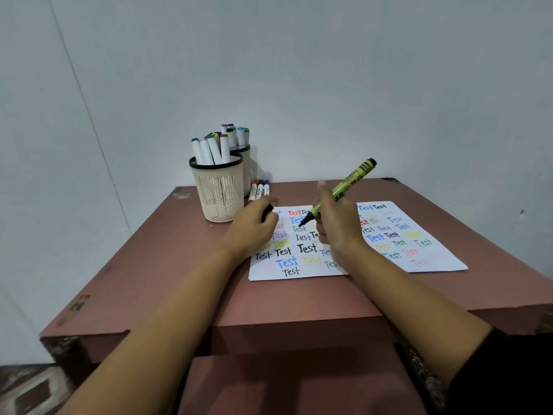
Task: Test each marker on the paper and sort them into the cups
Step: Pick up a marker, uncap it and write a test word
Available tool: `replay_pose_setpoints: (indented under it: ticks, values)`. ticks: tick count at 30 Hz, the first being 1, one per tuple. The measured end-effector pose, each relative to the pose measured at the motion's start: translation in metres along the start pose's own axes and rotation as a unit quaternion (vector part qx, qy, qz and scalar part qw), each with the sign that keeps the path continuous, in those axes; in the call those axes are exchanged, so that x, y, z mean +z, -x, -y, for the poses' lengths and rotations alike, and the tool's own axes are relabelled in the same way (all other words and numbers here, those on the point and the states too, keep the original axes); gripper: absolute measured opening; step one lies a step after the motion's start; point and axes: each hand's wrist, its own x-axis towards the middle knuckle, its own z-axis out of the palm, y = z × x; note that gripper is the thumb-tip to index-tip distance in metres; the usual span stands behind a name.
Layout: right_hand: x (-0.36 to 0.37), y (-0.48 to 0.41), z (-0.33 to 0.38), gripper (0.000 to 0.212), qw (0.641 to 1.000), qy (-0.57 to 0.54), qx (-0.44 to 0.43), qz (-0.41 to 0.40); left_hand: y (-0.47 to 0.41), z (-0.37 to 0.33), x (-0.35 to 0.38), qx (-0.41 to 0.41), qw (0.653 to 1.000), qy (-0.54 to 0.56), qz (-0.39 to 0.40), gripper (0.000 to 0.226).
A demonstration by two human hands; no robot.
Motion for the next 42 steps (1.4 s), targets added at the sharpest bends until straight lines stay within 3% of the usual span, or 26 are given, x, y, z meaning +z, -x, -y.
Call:
replay_pose_setpoints:
  ticks: [7,14,21,30,42]
  values:
    - [0.009,-0.026,0.001,0.027,0.998,-0.018,0.021,0.06,-0.002,0.008,0.002,0.019,0.999,-0.029,0.038,0.05]
    - [0.011,-0.036,-0.012,0.026,0.997,-0.03,0.023,0.06,-0.008,0.013,0.005,-0.006,1.0,-0.006,0.013,0.026]
    - [0.013,-0.038,-0.016,0.029,0.994,-0.037,0.034,0.092,-0.006,0.007,0.008,0.037,0.999,0.012,0.004,0.018]
    - [0.009,-0.041,-0.015,0.031,0.99,-0.092,0.047,0.099,-0.005,0.003,0.006,0.095,0.994,0.023,-0.043,0.024]
    - [0.013,-0.035,-0.019,0.038,0.986,-0.126,0.032,0.108,0.001,-0.005,0.01,0.12,0.992,0.019,-0.029,0.019]
